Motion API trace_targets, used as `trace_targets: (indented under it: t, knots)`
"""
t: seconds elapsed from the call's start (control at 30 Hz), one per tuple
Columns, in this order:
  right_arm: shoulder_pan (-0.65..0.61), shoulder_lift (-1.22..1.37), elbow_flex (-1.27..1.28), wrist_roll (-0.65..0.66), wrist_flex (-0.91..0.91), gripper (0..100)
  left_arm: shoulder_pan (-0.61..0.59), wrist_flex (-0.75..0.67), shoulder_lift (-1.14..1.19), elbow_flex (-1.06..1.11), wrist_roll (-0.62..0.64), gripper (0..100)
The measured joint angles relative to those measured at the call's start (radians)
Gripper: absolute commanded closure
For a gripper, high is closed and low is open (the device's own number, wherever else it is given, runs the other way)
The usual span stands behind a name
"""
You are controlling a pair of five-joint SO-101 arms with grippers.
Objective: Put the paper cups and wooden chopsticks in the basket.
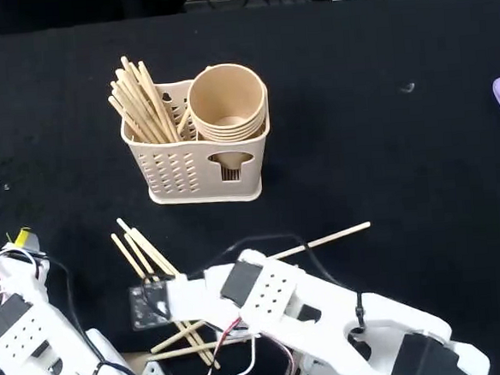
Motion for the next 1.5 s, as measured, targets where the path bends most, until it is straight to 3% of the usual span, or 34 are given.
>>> trace_targets:
  t: [0.2, 0.3, 0.63, 0.83, 0.97, 1.07, 1.33, 1.5]
  knots:
    - [-0.143, 0.000, -0.031, -0.143, 0.018, 68.1, 0.000, 0.000, 0.000, 0.000, 0.000, 71]
    - [-0.206, 0.000, -0.026, -0.204, 0.005, 68.5, -0.002, 0.000, 0.000, 0.000, 0.000, 71]
    - [-0.233, 0.000, 0.149, -0.186, -0.186, 70.4, 0.002, 0.000, 0.000, 0.000, 0.000, 71]
    - [-0.236, 0.000, 0.175, -0.167, -0.193, 75.6, 0.002, 0.000, 0.000, 0.000, 0.000, 71]
    - [-0.236, 0.000, 0.175, -0.164, -0.193, 89.2, 0.002, 0.000, 0.000, 0.000, 0.000, 71]
    - [-0.183, -0.008, 0.175, -0.163, -0.193, 99.0, 0.003, 0.000, 0.000, 0.000, 0.000, 71]
    - [0.035, -0.008, 0.141, -0.164, -0.193, 98.7, 0.003, 0.000, 0.000, 0.000, 0.000, 71]
    - [0.060, -0.008, 0.112, -0.164, -0.193, 98.8, 0.003, 0.000, 0.000, 0.000, 0.000, 71]
